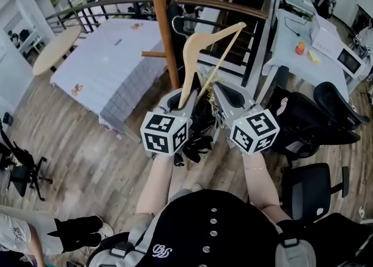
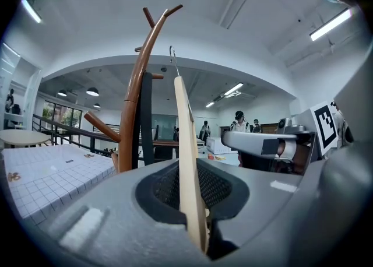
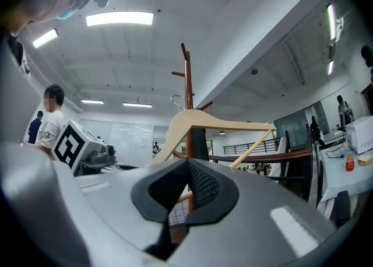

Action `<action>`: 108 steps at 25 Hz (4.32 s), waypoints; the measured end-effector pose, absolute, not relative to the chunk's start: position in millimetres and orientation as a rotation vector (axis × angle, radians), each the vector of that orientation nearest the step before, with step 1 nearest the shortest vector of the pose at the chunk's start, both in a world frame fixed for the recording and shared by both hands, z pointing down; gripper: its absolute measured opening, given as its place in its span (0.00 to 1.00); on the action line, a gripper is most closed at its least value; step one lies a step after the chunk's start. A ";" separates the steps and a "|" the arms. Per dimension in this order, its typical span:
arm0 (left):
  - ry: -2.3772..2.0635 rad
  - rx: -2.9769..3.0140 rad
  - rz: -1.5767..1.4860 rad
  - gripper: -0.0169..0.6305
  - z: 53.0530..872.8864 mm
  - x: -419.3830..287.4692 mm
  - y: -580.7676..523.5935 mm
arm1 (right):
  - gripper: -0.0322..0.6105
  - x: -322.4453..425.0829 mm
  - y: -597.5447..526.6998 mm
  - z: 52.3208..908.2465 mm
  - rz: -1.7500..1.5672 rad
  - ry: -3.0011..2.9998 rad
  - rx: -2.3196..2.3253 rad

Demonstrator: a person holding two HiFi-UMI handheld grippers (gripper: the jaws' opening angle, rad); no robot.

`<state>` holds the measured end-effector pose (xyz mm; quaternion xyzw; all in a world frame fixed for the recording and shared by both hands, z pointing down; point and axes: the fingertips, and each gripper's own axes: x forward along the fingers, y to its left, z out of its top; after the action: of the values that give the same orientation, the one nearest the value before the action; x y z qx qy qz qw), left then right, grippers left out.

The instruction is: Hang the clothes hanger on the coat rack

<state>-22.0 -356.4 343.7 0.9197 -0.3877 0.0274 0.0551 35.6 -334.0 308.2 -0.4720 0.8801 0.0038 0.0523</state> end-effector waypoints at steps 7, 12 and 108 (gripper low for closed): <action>-1.167 2.838 0.111 0.09 339.8 -29.2 -381.7 | 0.04 17.4 -361.1 311.7 -0.002 2.651 -1.438; -1.159 2.851 0.102 0.09 337.6 -32.0 -392.0 | 0.04 8.7 -368.6 317.9 -0.003 2.651 -1.441; -1.457 2.664 -0.214 0.39 297.3 -16.8 -445.3 | 0.04 26.2 -418.2 302.1 0.002 2.765 -1.267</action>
<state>-16.8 -445.3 297.3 0.8740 -0.4783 -0.0702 0.0489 26.2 -418.2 302.1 -0.4159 0.9080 0.0006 0.0499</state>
